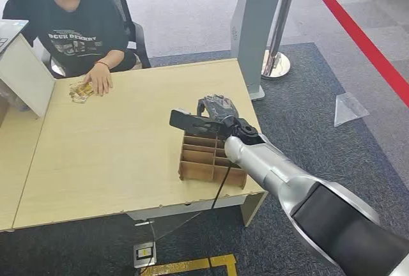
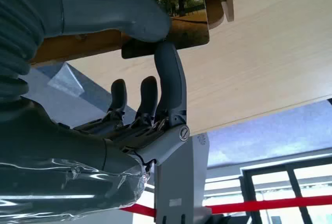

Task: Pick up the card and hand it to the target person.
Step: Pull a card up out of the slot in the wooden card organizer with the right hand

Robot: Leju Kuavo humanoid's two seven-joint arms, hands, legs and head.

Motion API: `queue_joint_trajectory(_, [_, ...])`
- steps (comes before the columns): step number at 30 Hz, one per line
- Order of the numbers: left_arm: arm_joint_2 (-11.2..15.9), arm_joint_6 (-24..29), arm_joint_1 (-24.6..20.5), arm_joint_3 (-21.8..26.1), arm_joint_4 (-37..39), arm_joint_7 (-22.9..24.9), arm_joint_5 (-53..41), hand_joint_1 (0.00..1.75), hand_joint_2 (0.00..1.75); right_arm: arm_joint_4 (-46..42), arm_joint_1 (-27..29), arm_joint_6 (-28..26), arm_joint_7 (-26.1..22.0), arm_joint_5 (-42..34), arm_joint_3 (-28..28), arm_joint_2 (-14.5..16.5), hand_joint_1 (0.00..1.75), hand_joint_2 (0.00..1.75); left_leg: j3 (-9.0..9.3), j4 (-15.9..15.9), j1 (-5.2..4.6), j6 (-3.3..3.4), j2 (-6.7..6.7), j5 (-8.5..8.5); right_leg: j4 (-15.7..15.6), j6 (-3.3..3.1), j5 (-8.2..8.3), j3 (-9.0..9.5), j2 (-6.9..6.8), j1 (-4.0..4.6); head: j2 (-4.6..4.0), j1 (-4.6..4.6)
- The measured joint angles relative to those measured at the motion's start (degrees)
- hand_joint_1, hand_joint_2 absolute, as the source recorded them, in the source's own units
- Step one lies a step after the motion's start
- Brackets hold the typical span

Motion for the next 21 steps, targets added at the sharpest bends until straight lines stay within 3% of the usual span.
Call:
queue_joint_trajectory(5, [-0.05, -0.08, 0.01, -0.05, -0.02, 0.04, -0.03, 0.0, 1.75, -0.05, -0.11, 0.24, 0.04, 0.13, 0.1, 0.0, 0.97, 1.75, -0.01, -0.01, -0.01, -0.01, 0.01, 0.01, -0.01, 0.0, 0.02, -0.01, 0.01, -0.01, 0.0, 0.0])
queue_joint_trajectory(21, [-0.19, -0.18, -0.08, -0.19, 0.02, 0.25, -0.08, 0.0, 1.75, -0.8, -1.1, 0.58, 0.08, 0.22, -1.15, -0.05, 0.79, 1.75, -0.01, 0.02, -0.01, 0.01, -0.01, -0.01, 0.02, 0.0, -0.01, -0.01, -0.01, -0.01, 0.0, 0.0])
